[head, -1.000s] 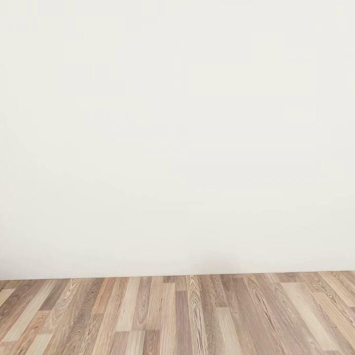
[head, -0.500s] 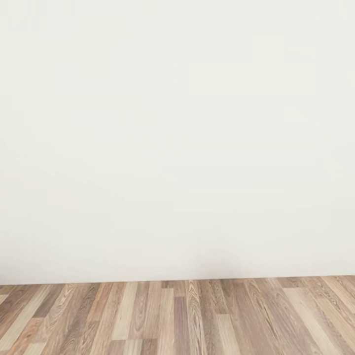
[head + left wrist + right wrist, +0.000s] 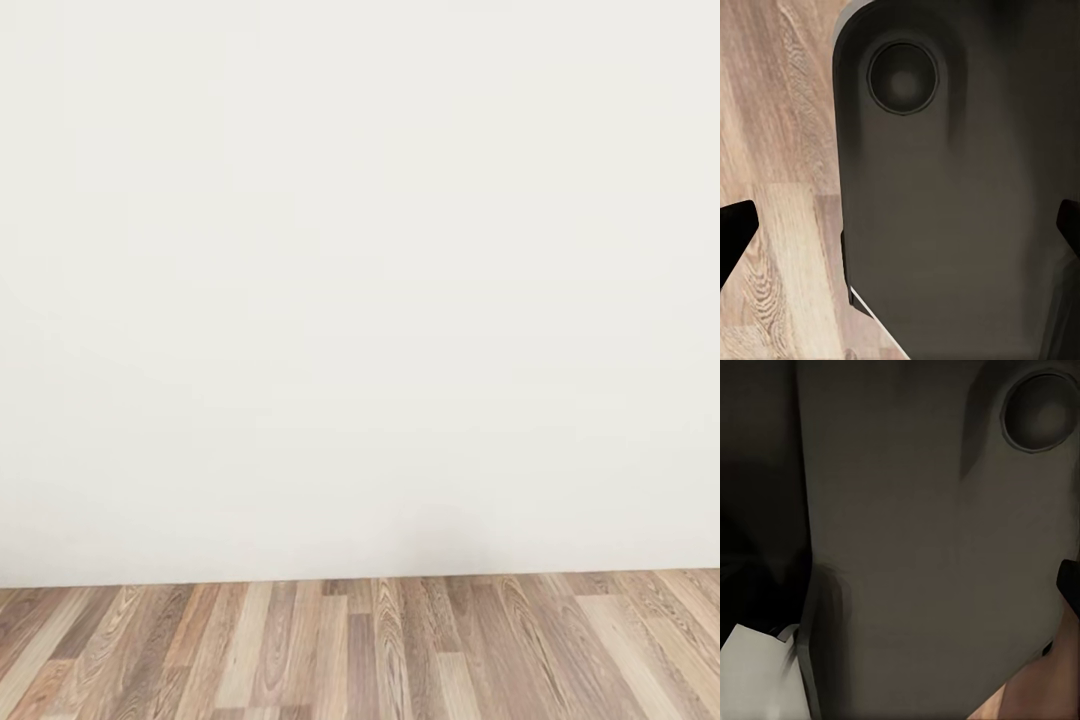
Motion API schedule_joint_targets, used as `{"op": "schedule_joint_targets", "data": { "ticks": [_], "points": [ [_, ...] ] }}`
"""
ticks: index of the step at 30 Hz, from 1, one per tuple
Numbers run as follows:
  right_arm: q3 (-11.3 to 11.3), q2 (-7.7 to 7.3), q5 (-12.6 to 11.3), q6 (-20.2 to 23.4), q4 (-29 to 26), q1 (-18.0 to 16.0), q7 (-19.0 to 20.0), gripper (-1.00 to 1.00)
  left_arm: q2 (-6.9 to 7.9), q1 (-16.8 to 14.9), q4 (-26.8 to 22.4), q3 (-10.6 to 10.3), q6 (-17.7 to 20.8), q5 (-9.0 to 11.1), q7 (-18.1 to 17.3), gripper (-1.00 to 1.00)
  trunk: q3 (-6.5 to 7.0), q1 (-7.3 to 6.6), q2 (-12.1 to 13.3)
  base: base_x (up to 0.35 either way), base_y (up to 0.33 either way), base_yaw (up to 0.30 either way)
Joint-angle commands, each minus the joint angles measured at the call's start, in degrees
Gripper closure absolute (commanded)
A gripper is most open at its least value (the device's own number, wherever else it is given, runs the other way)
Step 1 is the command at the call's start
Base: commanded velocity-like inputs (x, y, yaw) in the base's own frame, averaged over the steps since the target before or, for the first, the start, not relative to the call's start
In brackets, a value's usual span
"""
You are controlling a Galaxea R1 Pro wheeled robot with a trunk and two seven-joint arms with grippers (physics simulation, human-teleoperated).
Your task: In the bedroom, move the book from the bed onto either nightstand, and place the two sandals side by side next to the bed.
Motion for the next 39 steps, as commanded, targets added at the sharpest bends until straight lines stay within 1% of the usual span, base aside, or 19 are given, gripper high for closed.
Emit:
{"op": "schedule_joint_targets", "data": {
  "ticks": [1, 39],
  "points": [
    [0.0, 0.01, 0.07, -0.05, -0.07, 0.02, 0.08, -1.0, 0.0, -0.03, 0.05, -0.02, -0.21, -0.03, 0.01, -1.0, -0.05, 0.01, -0.02, 0.121, -0.015, 0.0],
    [-0.01, 0.01, 0.04, -1.08, -0.06, 0.02, 0.08, -1.0, 0.0, -0.03, 0.05, -0.02, -0.25, -0.1, 0.01, -1.0, -0.05, 0.01, -0.02, 0.118, -0.002, 0.0]
  ]
}}
